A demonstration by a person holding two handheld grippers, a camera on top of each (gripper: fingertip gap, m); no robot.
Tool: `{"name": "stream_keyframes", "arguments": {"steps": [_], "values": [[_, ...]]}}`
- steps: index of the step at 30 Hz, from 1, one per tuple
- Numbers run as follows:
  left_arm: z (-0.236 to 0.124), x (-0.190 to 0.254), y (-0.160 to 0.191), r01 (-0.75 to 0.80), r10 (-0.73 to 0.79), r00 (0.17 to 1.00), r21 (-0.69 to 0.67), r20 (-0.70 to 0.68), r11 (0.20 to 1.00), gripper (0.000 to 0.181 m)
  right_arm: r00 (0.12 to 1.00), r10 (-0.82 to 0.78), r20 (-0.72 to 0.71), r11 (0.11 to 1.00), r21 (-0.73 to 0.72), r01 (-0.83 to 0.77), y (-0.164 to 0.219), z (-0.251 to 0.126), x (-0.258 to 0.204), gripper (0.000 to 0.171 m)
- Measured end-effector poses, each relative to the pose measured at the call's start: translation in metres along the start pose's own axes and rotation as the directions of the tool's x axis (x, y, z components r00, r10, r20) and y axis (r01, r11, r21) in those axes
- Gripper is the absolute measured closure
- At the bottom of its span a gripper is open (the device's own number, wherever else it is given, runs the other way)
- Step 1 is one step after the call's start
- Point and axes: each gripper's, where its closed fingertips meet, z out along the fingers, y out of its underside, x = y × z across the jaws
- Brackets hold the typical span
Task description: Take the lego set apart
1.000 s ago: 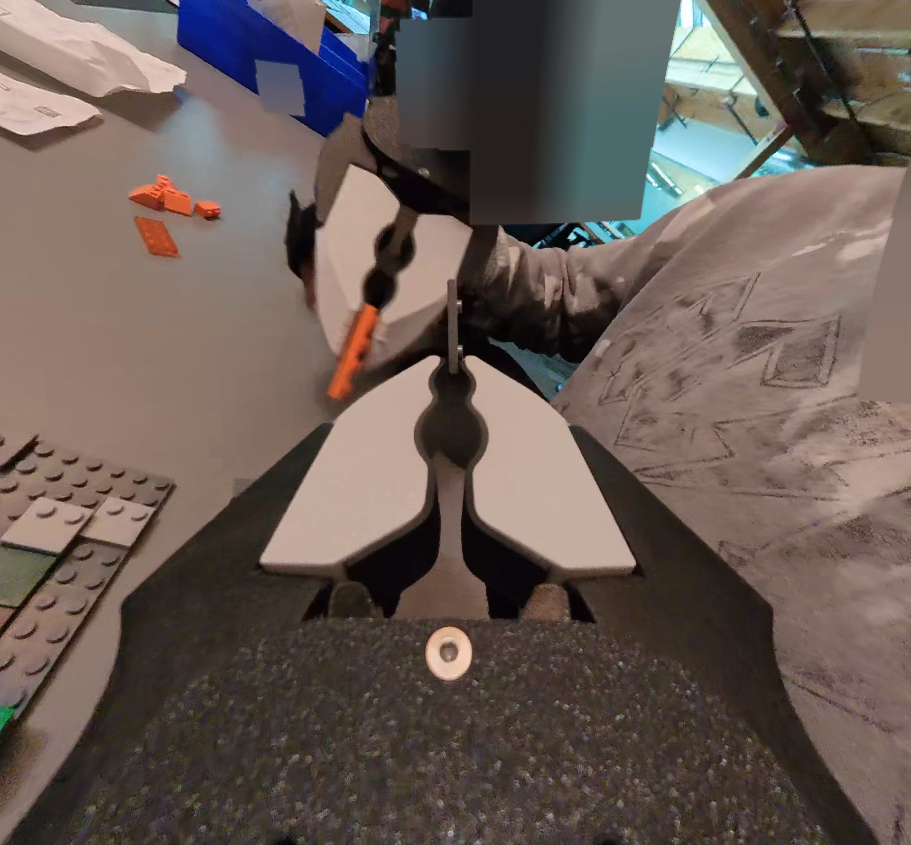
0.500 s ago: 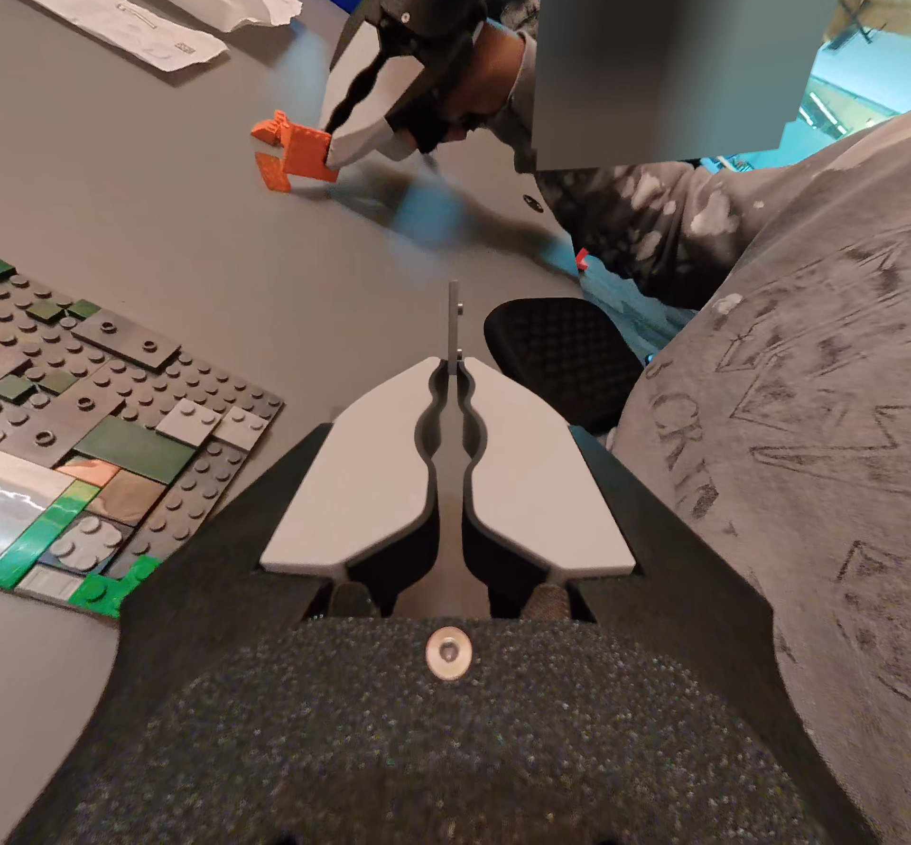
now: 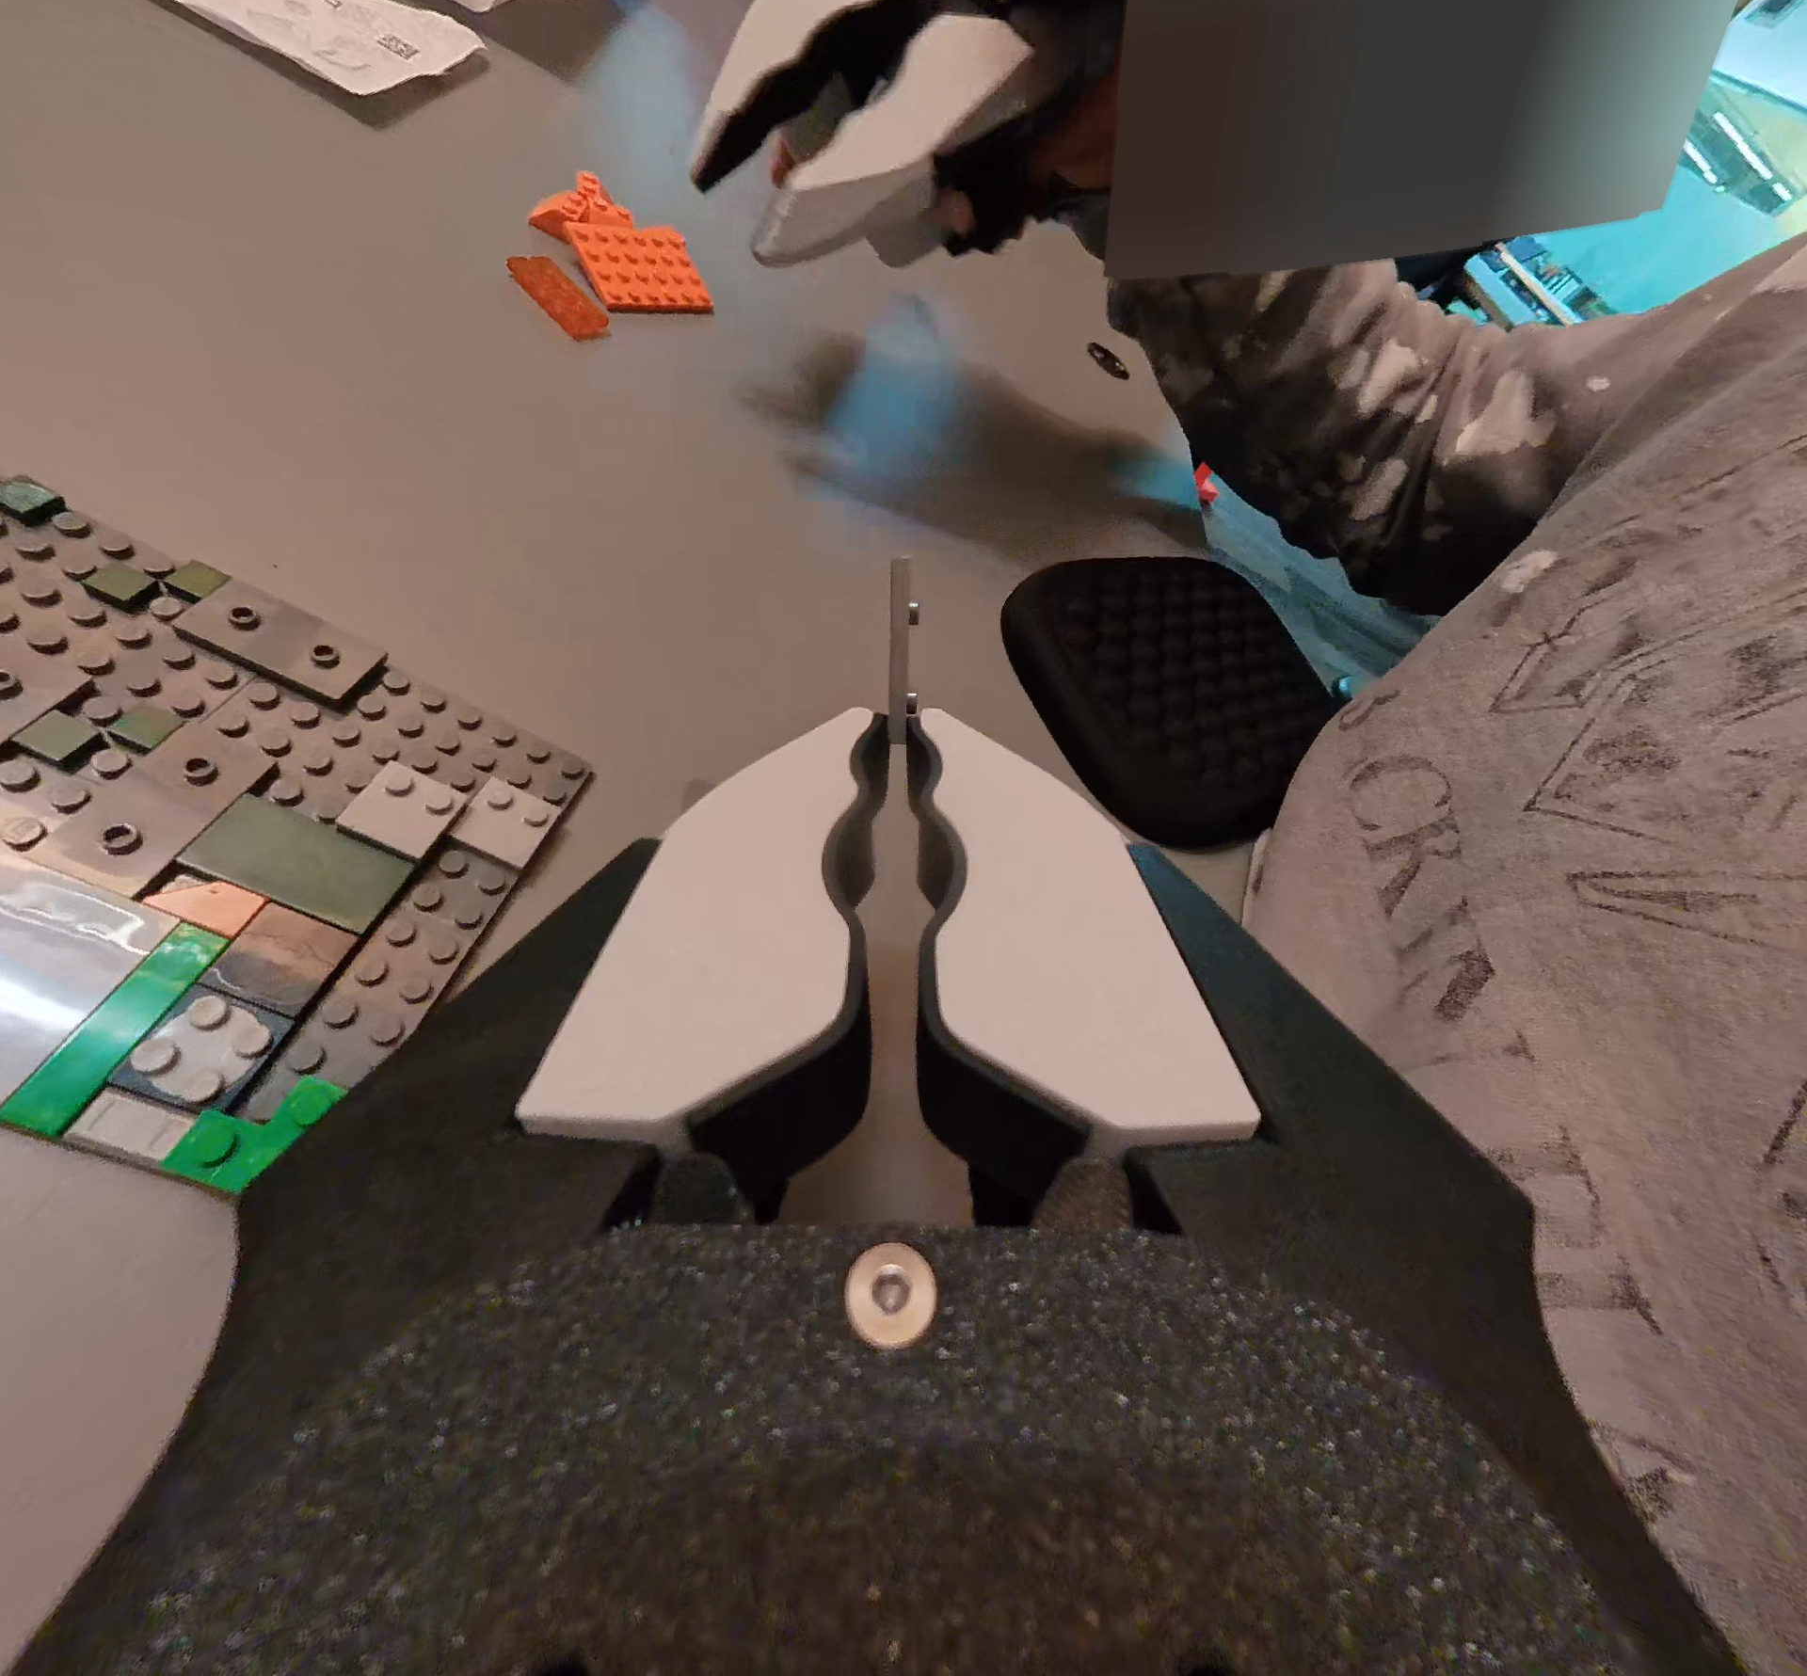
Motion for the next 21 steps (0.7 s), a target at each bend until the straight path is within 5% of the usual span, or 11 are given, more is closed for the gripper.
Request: {"name": "stream_keyframes", "arguments": {"steps": [4, 8, 11, 14, 21], "values": [[0.002, 0.001, 0.002, -0.011, 0.011, 1.000, -0.011, 0.004, 1.000, 0.178, 0.936, -0.057, 0.346, 0.980, 0.198, -0.013, -0.044, 0.006, -0.095, 0.142], [0.006, 0.005, 0.005, -0.015, 0.015, 1.000, -0.027, -0.008, 1.000, 0.178, 0.862, -0.053, 0.504, 0.967, 0.241, -0.081, -0.064, 0.020, -0.141, 0.144], [0.009, 0.010, 0.008, -0.016, 0.016, 1.000, -0.035, -0.026, 0.999, 0.178, 0.842, -0.058, 0.536, 0.971, 0.226, -0.077, -0.068, 0.034, -0.154, 0.146], [0.011, 0.013, 0.011, -0.033, 0.031, 0.999, -0.049, -0.031, 0.998, 0.178, 0.829, -0.081, 0.553, 0.969, 0.239, -0.065, -0.071, 0.038, -0.161, 0.165], [-0.012, -0.018, 0.000, -0.081, 0.082, 0.989, -0.008, 0.120, 0.997, 0.171, 0.853, -0.010, 0.522, 0.965, 0.228, -0.129, -0.071, 0.033, -0.140, 0.167]]}}
